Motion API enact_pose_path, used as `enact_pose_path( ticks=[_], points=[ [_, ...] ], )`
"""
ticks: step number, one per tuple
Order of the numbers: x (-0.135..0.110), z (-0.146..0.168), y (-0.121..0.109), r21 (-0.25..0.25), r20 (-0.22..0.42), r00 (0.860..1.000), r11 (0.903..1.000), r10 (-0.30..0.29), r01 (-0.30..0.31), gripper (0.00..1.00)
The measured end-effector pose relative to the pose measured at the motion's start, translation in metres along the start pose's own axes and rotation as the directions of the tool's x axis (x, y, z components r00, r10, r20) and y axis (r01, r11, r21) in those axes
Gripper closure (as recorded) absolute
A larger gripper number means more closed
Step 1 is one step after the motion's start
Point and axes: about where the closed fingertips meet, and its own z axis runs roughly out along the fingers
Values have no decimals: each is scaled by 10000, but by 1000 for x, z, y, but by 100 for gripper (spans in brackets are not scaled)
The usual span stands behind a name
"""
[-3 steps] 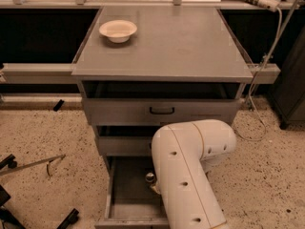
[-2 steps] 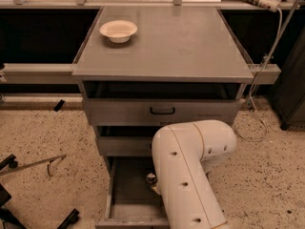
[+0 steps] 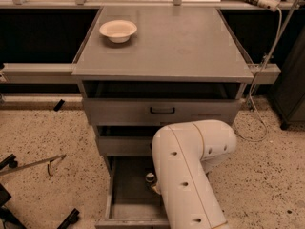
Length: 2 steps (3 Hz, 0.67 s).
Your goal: Place redbull can into bottom drawer
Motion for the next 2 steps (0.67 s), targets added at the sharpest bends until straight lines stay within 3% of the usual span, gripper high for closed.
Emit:
enact_pose_path(
  ticks=[2],
  points=[
    [0,0,0,-1,0,10000,10000,0,0,11]
  ],
)
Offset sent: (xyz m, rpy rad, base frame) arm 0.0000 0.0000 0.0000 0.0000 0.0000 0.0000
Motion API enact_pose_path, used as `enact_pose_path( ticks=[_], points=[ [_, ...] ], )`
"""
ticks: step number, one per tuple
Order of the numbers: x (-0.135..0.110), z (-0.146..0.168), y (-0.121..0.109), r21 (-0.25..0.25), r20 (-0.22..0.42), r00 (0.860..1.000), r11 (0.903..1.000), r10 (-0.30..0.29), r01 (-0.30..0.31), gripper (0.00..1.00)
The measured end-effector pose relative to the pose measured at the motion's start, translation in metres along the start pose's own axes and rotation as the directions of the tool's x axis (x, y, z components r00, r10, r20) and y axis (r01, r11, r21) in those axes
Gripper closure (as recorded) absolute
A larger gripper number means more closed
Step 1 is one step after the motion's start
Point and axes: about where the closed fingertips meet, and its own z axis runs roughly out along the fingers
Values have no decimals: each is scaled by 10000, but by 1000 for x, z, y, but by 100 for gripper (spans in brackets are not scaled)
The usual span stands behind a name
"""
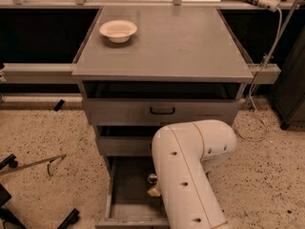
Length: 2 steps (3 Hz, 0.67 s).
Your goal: Place redbull can into bottom drawer
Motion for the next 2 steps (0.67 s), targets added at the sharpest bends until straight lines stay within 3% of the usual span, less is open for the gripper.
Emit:
enact_pose_path(
  ticks=[1,2],
  points=[
    [0,0,0,-1,0,10000,10000,0,0,0],
    [0,0,0,-1,0,10000,10000,0,0,0]
  ],
)
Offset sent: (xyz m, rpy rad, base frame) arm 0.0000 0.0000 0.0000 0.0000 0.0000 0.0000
